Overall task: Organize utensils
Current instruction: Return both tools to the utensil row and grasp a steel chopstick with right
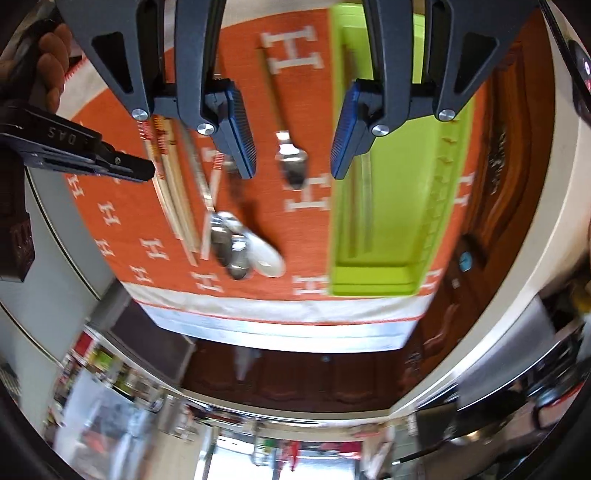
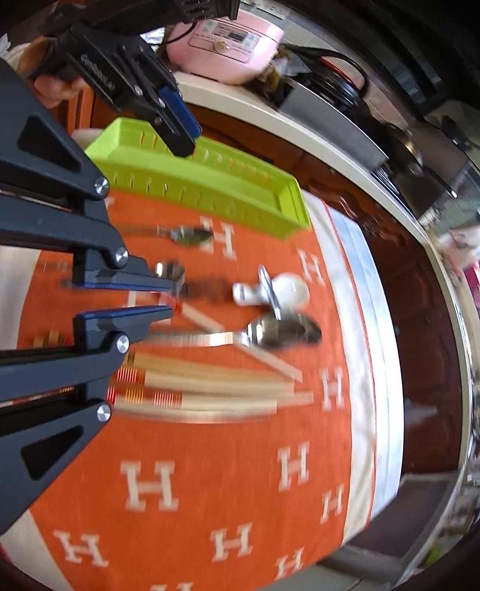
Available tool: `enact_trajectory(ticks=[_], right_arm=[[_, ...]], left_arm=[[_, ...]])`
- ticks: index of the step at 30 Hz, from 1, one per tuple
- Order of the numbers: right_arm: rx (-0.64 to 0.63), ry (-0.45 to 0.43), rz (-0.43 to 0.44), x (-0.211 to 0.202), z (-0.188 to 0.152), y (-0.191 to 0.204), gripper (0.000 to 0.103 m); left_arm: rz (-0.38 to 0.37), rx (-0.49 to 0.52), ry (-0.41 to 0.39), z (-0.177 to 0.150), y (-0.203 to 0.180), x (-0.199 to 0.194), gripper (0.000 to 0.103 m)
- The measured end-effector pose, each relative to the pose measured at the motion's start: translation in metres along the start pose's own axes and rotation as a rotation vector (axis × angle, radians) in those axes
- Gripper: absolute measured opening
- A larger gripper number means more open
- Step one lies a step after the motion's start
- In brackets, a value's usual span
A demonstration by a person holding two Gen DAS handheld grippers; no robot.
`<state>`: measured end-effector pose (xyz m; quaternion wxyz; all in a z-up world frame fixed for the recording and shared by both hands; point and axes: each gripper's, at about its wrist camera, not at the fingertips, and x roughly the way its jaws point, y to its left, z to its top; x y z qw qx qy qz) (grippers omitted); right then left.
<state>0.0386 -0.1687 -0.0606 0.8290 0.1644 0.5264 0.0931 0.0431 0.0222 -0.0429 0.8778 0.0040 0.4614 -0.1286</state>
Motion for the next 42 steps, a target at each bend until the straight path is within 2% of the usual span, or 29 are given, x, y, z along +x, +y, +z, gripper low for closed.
enact_trajectory(ticks=[3, 6, 9, 14, 23, 31, 42], right_arm=[[0.024, -0.031, -0.031, -0.010, -0.006, -0.023, 0.009], [0.048, -0.047, -0.041, -0.014, -0.014, -0.045, 0.009], [0.062, -0.033, -0.039, -0.011, -0.020, -0.059, 0.009], [0.079, -0.002, -0.015, -0.001, -0.030, -0.076, 0.009], [0.020, 0.062, 0.006, 0.022, -0.038, -0.073, 0.009], [-0.045, 0.051, -0.074, 0.026, -0.033, -0.070, 0.008], [-0.141, 0.032, -0.184, 0.036, -0.026, -0.053, 0.008]], left_arm=[[-0.026, 0.056, 0.024, -0.004, -0.030, 0.008, 0.040], [-0.058, 0.067, 0.061, -0.010, -0.051, 0.022, 0.040], [-0.098, 0.059, 0.106, -0.018, -0.063, 0.038, 0.040], [-0.116, 0.052, 0.167, -0.028, -0.080, 0.060, 0.040], [-0.098, 0.043, 0.202, -0.030, -0.091, 0.080, 0.040], [-0.079, 0.028, 0.213, -0.026, -0.089, 0.087, 0.040], [-0.093, 0.025, 0.208, -0.022, -0.094, 0.089, 0.040]])
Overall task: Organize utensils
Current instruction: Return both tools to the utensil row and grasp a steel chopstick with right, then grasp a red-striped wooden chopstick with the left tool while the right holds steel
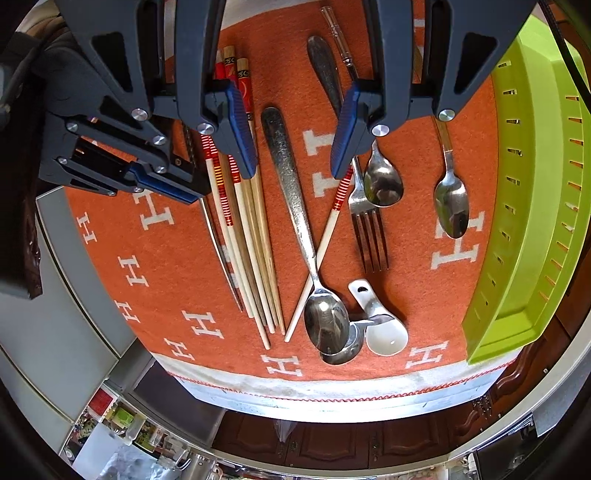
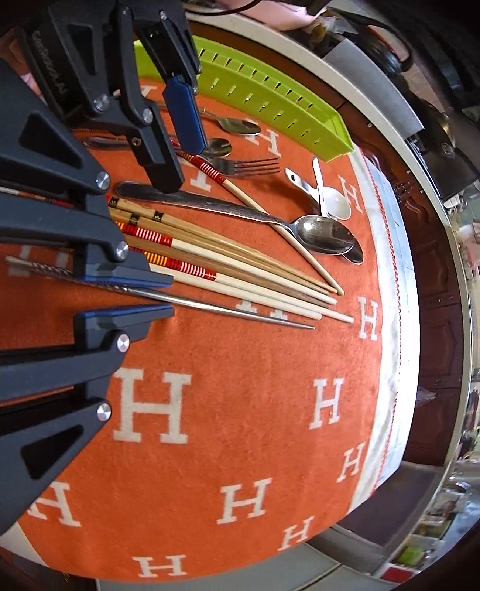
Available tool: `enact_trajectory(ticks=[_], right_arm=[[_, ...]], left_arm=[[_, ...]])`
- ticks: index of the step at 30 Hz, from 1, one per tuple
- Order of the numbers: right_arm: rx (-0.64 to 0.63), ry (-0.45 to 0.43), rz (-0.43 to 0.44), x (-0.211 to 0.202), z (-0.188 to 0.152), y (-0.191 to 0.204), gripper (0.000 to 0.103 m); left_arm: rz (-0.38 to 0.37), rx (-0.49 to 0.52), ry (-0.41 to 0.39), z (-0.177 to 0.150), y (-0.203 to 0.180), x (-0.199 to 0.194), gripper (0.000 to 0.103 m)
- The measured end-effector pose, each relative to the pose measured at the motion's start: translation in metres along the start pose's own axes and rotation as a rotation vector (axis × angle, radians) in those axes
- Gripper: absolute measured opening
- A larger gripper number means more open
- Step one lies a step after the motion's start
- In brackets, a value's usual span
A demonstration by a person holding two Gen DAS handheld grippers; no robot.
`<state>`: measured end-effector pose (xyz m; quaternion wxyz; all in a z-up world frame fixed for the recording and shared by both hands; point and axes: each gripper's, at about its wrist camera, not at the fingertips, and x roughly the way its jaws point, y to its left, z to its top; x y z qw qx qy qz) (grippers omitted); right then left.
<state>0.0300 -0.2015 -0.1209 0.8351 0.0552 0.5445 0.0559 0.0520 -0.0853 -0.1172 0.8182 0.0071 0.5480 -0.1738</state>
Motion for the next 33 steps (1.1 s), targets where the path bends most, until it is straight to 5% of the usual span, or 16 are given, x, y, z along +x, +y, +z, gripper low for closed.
enact_trajectory(ticks=[5, 14, 25, 33], right_arm=[[0.041, -0.007, 0.003, -0.004, -0.002, -0.010, 0.005], [0.326, -0.042, 0.089, -0.018, -0.012, -0.072, 0.005], [0.418, -0.054, 0.129, -0.020, -0.024, -0.100, 0.005], [0.425, -0.059, 0.156, -0.019, -0.024, -0.105, 0.005]], left_arm=[[-0.023, 0.018, 0.002, -0.001, -0.006, -0.002, 0.039], [-0.133, 0.083, 0.012, 0.011, -0.045, 0.006, 0.031], [-0.131, 0.099, 0.066, 0.021, -0.070, 0.035, 0.028], [-0.064, 0.119, 0.040, 0.020, -0.075, 0.034, 0.028]])
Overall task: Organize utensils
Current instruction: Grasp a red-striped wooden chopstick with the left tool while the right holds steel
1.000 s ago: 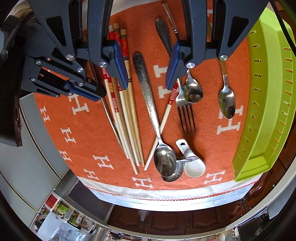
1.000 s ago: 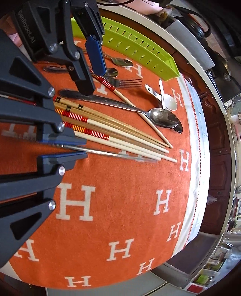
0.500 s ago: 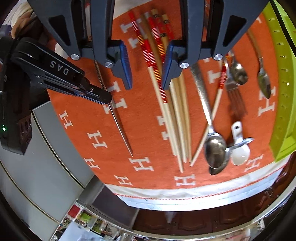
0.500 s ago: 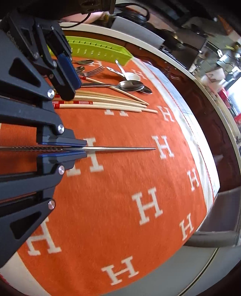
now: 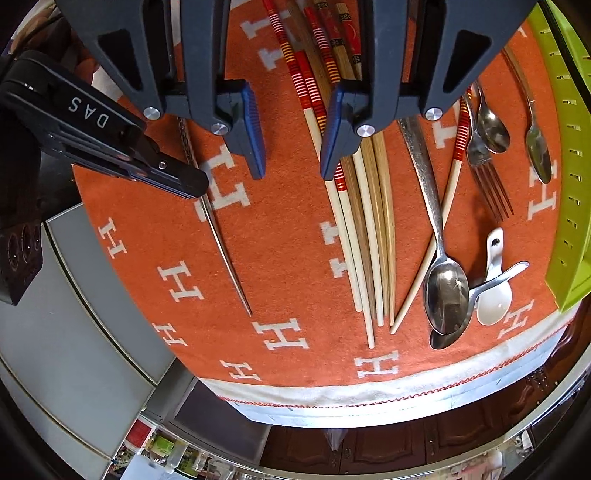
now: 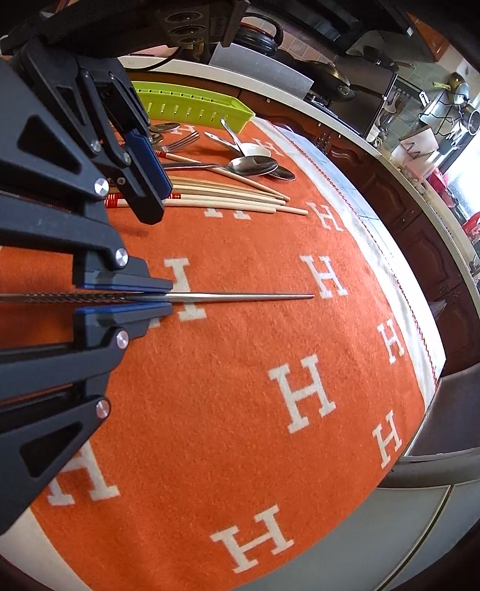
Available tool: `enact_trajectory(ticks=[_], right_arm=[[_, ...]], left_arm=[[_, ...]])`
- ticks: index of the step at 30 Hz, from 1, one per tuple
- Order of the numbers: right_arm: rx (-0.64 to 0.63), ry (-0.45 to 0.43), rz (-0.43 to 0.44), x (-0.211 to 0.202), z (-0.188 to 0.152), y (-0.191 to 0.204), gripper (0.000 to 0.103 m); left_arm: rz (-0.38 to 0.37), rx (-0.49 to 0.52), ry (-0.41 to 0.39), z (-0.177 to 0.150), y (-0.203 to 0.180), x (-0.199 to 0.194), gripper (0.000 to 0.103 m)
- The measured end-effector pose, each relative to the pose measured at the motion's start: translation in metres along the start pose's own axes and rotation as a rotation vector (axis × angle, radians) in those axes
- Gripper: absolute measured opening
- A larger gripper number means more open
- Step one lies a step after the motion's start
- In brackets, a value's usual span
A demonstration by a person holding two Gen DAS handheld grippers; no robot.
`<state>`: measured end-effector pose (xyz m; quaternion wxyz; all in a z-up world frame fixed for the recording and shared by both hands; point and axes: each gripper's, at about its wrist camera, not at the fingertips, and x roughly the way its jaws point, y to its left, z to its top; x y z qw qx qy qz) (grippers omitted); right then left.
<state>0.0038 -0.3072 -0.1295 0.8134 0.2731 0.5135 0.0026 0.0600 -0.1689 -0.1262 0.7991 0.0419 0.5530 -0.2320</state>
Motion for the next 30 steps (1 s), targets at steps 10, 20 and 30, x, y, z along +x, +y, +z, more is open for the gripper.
enact_trajectory(ticks=[10, 20, 30], right_arm=[[0.022, -0.001, 0.008, -0.001, 0.001, -0.002, 0.006], [0.042, -0.003, -0.008, -0.003, 0.002, -0.003, 0.006], [0.049, 0.004, -0.007, -0.002, 0.003, -0.006, 0.006]], left_arm=[[0.025, -0.038, -0.012, 0.003, -0.001, 0.004, 0.029], [0.058, -0.087, -0.016, 0.005, 0.002, 0.011, 0.046], [0.187, -0.026, -0.039, 0.003, -0.005, 0.013, 0.029]])
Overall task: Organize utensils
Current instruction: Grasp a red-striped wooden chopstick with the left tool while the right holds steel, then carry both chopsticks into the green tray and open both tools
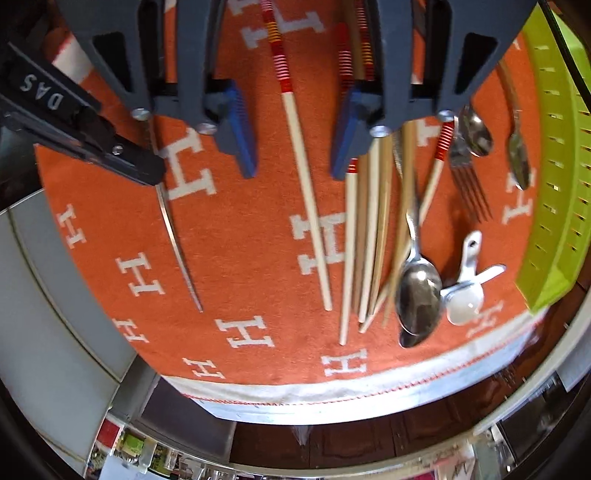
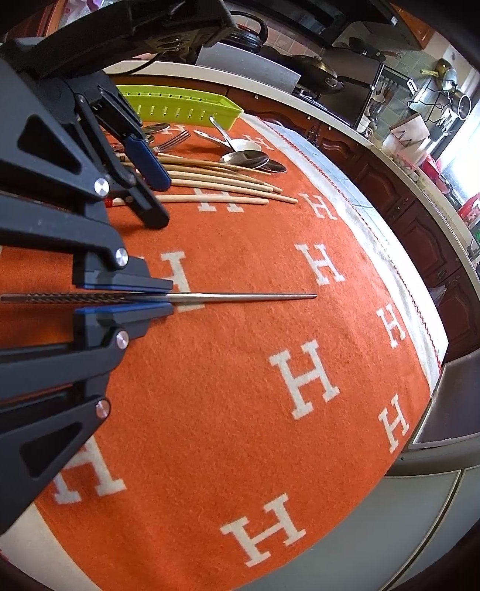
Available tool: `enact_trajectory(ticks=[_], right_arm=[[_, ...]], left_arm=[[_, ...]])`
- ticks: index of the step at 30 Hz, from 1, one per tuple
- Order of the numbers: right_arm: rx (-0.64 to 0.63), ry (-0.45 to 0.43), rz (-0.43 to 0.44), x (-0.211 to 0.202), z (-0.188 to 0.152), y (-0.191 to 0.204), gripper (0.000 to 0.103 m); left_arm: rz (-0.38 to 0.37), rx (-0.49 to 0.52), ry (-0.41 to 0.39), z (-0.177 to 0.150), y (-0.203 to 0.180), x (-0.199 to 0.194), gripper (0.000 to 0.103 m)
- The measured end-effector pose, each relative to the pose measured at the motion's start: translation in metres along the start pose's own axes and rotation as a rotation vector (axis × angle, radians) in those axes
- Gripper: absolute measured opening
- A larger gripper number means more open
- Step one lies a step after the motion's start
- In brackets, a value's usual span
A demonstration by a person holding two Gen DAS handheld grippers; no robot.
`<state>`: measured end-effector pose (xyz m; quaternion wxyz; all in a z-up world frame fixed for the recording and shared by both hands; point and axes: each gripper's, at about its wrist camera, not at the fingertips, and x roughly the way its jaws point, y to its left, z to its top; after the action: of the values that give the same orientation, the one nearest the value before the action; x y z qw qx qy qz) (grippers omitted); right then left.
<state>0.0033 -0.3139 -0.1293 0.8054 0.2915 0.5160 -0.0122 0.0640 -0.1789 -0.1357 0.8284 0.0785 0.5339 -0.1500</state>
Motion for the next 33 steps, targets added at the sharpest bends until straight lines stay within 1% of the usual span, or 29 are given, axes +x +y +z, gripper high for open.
enact_trajectory(ticks=[1, 2, 3, 9, 12, 16, 18, 19, 22, 25, 27, 29, 33], right_arm=[[-0.001, 0.000, 0.000, 0.000, 0.000, 0.000, 0.006], [-0.002, 0.001, -0.001, 0.000, 0.000, 0.000, 0.006], [-0.004, 0.001, -0.001, 0.000, 0.000, 0.001, 0.006], [0.004, 0.014, 0.014, -0.002, -0.004, 0.005, 0.006], [0.005, 0.016, 0.044, -0.008, -0.006, 0.011, 0.006], [-0.007, 0.028, 0.081, -0.014, -0.009, 0.025, 0.006], [-0.018, 0.037, 0.099, -0.016, -0.009, 0.034, 0.005], [-0.028, 0.045, 0.118, -0.018, -0.010, 0.043, 0.005], [-0.064, 0.070, 0.174, -0.019, -0.008, 0.072, 0.005], [-0.106, 0.095, 0.226, -0.016, -0.006, 0.106, 0.005], [-0.134, 0.114, 0.262, -0.011, -0.006, 0.133, 0.005], [-0.143, 0.149, 0.308, 0.000, -0.005, 0.164, 0.005], [-0.155, 0.177, 0.339, 0.021, -0.006, 0.209, 0.005]], left_arm=[[-0.002, 0.000, -0.008, -0.001, 0.002, -0.001, 0.014], [-0.013, -0.002, -0.011, -0.001, 0.004, -0.001, 0.006], [-0.029, -0.006, -0.010, 0.000, 0.005, 0.000, 0.004], [-0.106, -0.002, -0.005, -0.009, 0.015, -0.009, 0.003], [-0.135, -0.005, -0.019, -0.013, 0.021, -0.019, 0.003], [-0.177, -0.020, -0.063, -0.015, 0.040, -0.051, 0.003], [-0.173, -0.041, -0.083, -0.014, 0.056, -0.071, 0.003], [-0.169, -0.049, -0.093, -0.012, 0.063, -0.078, 0.003], [-0.125, -0.080, -0.160, -0.011, 0.097, -0.112, 0.003], [-0.059, -0.111, -0.232, -0.014, 0.138, -0.141, 0.004], [0.007, -0.130, -0.270, -0.017, 0.164, -0.152, 0.004], [0.065, -0.152, -0.280, -0.020, 0.189, -0.155, 0.004], [0.096, -0.204, -0.262, -0.025, 0.228, -0.144, 0.004]])
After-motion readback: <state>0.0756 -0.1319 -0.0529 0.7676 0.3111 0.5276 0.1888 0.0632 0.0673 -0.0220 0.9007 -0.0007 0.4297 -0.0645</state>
